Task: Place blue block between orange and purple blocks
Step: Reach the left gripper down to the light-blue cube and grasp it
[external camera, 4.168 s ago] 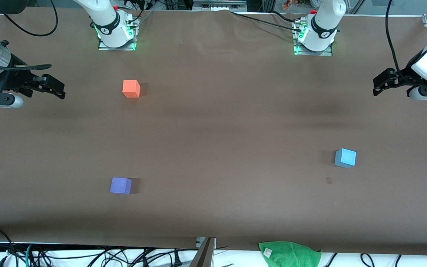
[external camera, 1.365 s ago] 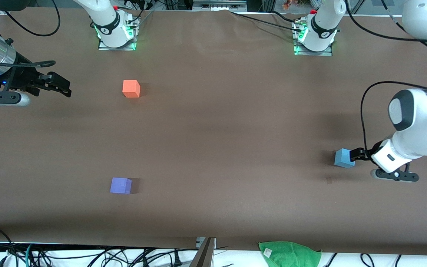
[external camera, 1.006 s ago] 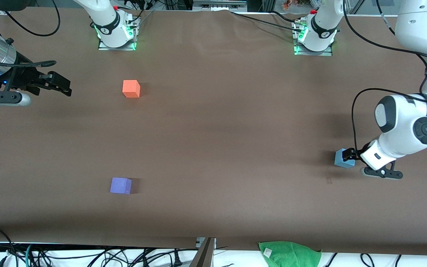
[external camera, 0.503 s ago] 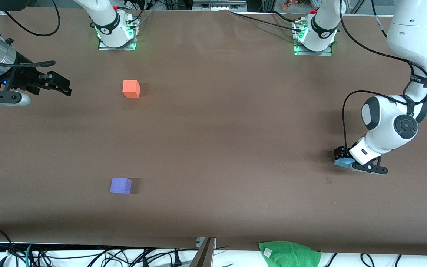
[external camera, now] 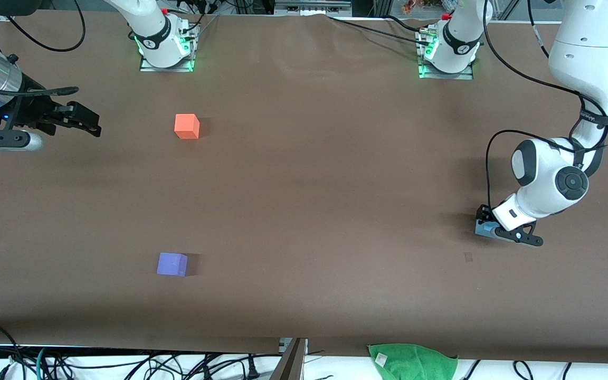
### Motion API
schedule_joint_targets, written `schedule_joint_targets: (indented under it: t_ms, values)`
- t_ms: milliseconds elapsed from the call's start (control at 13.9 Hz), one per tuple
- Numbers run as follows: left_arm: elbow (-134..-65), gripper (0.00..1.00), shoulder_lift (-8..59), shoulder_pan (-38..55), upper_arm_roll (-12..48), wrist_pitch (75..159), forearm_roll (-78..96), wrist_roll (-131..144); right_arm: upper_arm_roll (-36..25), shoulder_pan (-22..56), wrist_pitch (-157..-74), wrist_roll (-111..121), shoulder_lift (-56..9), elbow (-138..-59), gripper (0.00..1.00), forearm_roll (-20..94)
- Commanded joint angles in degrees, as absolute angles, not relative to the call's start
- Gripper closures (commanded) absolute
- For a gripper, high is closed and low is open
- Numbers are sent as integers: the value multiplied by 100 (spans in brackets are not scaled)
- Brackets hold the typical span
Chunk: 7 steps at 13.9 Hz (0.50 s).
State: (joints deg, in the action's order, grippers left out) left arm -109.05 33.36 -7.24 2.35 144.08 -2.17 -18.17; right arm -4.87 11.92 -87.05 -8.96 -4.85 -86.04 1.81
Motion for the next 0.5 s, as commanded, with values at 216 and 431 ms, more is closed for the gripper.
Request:
schedule_joint_targets:
  t_ms: [216,431]
  values:
    - [-10215,96,2760,-510,509,13153,-185,-1864,-501,1169,-8613,-861,-457,-8561,0,264]
    - [-9476,94,2804,-186,1000,12156,-158,-1294,-510,1169,-8605,-853,-466,-8561,0,264]
